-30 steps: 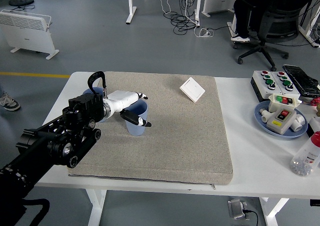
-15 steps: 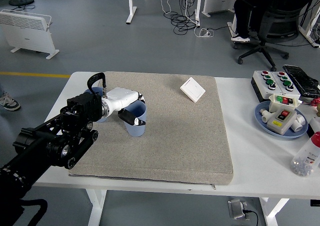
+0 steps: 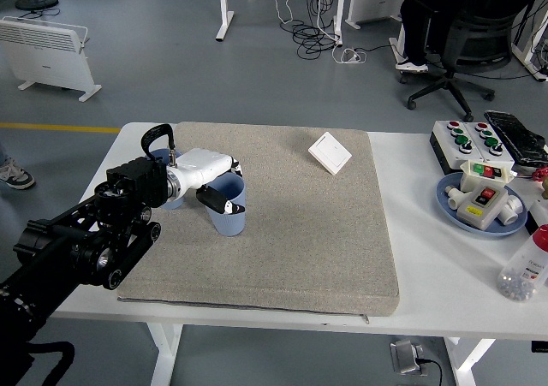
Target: Push cup pick cup insert cup
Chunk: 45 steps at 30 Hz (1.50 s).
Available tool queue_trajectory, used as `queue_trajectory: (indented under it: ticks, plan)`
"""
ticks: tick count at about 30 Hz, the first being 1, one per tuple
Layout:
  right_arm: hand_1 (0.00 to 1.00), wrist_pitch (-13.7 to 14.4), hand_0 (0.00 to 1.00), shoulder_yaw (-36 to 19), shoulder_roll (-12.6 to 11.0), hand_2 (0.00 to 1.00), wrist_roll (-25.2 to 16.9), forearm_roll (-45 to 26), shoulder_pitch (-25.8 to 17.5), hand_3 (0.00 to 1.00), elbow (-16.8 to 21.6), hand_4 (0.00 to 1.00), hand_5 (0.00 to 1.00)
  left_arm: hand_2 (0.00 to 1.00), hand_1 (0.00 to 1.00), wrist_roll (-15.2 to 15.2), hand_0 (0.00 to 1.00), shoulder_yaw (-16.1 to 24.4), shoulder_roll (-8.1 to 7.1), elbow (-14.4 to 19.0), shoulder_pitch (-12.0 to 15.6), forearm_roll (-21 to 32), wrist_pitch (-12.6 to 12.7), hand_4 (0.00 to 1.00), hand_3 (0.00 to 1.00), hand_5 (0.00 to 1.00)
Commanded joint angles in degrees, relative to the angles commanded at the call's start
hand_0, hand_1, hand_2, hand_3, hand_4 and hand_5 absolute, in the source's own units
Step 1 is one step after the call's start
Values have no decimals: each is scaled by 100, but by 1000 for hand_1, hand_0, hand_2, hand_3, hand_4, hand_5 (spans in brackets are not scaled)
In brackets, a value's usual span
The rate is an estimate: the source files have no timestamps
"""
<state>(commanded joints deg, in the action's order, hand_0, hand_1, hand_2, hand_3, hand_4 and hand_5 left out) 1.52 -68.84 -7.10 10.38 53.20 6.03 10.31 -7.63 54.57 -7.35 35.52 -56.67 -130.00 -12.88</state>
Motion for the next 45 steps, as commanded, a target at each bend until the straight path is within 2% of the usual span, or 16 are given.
queue_trajectory:
  ticks: [7,11,15,16,20,23,29,31,33,38,45]
  plan:
    - [626,0,755,-10,1,644,0,2,-7,558,0,82,462,533,473,115,214,-29,-109,470,38,0,-213,793,495,341]
    - [626,1,755,-19,-2,644,-3,-14,-11,558,0,82,462,533,473,221,214,-66,-219,846,50,0,-382,793,495,341]
    - [626,3,755,-33,-2,644,-9,-35,-15,557,0,82,462,530,474,312,213,-83,-404,1288,23,12,-528,792,495,333]
    - [626,3,755,-41,-6,644,-11,-44,-18,557,0,82,462,530,474,362,213,-67,-541,1496,-23,42,-630,792,495,333]
    - [626,4,755,-63,-10,644,-13,-48,-20,557,0,82,462,528,478,438,222,57,-830,1919,-139,106,-771,793,496,332]
    - [626,4,755,-78,-13,644,-14,-49,-31,557,0,82,462,528,478,411,222,215,-1060,2035,-277,177,-825,793,496,332]
    - [626,12,754,-117,-7,643,-11,-34,-71,557,0,81,462,525,481,292,222,497,-1403,1858,-610,7,-836,795,498,320]
    - [626,13,755,-123,-7,644,-9,-29,-82,557,0,82,463,523,484,267,227,527,-1469,1721,-693,4,-841,797,497,317]
    - [626,16,755,-120,-9,644,-5,-36,-105,557,0,82,463,523,484,216,227,521,-1516,1447,-796,0,-824,797,497,317]
    - [626,20,755,-120,-5,645,11,18,-114,557,0,81,462,523,489,75,236,488,-1467,1000,-816,0,-596,794,498,294]
    - [626,18,755,-66,2,644,11,-1,-107,557,0,81,463,523,490,-57,241,354,-1432,472,-777,0,-475,796,499,281]
